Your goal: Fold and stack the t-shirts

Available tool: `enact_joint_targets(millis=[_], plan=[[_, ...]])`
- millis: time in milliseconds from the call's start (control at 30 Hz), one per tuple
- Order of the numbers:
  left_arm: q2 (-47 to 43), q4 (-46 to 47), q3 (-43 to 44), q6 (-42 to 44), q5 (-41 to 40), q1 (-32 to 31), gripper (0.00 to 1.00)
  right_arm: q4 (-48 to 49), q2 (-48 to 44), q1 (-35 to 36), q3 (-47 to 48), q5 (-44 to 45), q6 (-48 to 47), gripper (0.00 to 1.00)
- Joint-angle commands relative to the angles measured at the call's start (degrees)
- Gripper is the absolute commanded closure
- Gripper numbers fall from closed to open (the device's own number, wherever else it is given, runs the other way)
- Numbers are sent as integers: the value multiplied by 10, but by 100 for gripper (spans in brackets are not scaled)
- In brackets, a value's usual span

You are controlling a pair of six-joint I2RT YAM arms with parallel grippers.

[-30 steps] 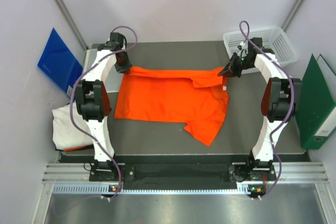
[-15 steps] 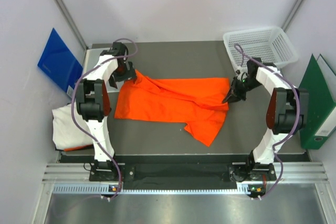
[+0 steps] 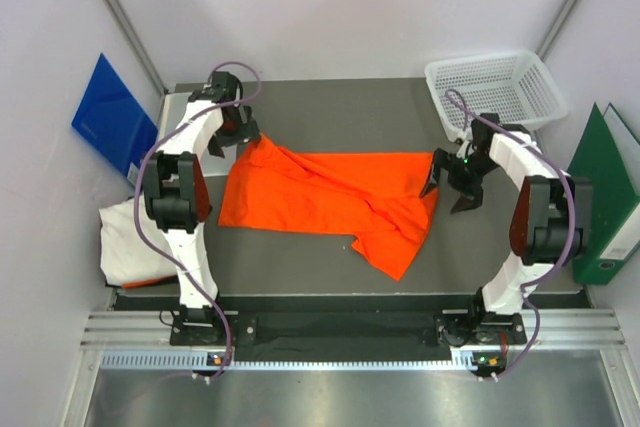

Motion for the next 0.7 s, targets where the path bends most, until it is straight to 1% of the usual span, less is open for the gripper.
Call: enact_joint_targets(millis=[0, 33, 67, 100, 200, 300, 400, 533, 567, 600, 633, 667], plan=[[-22, 55, 18, -4, 57, 1, 1, 55, -22, 2, 27, 23, 28, 0], [-16, 62, 22, -4, 62, 1, 1, 70, -21, 3, 23, 24, 31, 0], [-10, 63, 32, -4, 91, 1, 1, 83, -18, 3, 20, 29, 35, 0], [6, 64, 37, -4, 101, 1, 1, 112, -14, 3, 18, 30, 42, 0], [22, 84, 44, -8, 129, 1, 1, 145, 5, 3, 21, 21, 56, 0], [40, 96, 58, -10, 138, 1, 1, 173, 21, 2, 27, 11, 65, 2], [64, 94, 80, -7, 146, 1, 6, 203, 34, 2, 29, 10, 75, 4], [86, 91, 100, -4, 153, 1, 30, 215, 56, 5, 37, 11, 78, 10], [91, 98, 100, -4, 155, 1, 46, 228, 58, 5, 34, 11, 82, 11], [94, 99, 100, -6, 158, 1, 54, 232, 60, 7, 34, 11, 83, 16], [97, 101, 103, -7, 161, 1, 66, 239, 62, 7, 32, 13, 87, 21], [104, 104, 106, -8, 165, 1, 85, 251, 65, 7, 31, 12, 90, 24]])
